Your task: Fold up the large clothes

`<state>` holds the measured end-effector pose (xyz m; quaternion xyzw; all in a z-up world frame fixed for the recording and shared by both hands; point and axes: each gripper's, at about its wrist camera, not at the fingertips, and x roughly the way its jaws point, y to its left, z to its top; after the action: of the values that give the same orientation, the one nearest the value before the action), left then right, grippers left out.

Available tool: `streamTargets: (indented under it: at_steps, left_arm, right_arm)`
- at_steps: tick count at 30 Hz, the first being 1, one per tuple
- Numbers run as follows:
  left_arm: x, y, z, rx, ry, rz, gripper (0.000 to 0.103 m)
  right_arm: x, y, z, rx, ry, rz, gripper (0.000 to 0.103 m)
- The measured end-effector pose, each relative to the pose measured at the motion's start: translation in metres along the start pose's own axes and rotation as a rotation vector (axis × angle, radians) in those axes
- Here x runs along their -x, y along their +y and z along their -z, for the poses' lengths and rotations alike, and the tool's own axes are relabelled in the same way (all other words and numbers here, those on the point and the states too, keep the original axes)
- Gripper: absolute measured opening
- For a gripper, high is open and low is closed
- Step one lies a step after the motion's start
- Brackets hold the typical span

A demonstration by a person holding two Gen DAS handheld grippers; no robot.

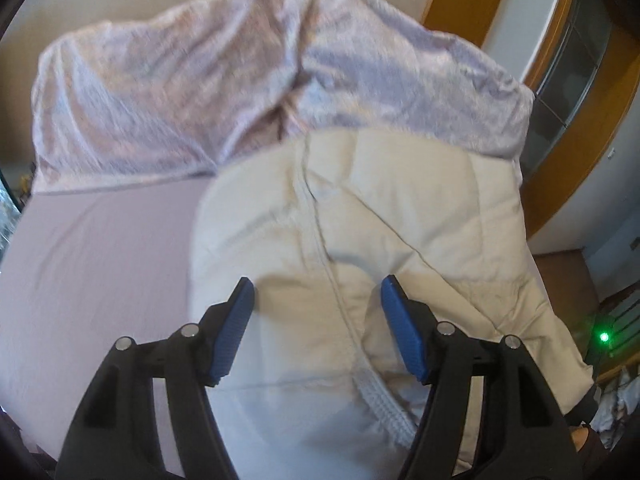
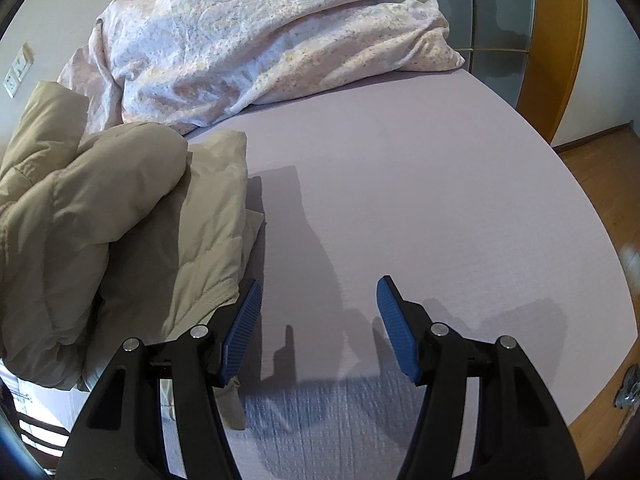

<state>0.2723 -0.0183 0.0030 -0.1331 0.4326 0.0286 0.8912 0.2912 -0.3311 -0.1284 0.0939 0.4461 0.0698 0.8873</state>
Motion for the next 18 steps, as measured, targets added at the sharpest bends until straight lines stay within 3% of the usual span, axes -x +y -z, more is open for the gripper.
streamTargets:
  at_steps: [14,18]
  left_arm:
    - [-0.049,-0.069,0.012,-0.119,0.056,-0.014,0.072]
    - [-0.055,-0.078,0.017,-0.143,0.067,-0.021,0.073]
  right_arm:
    - [0.013,-0.028,-0.004,-0.063,-0.013,0.015,0.062]
    - [0.026,-0.026,-0.012,-0.071,-0.044,-0.018,0.062]
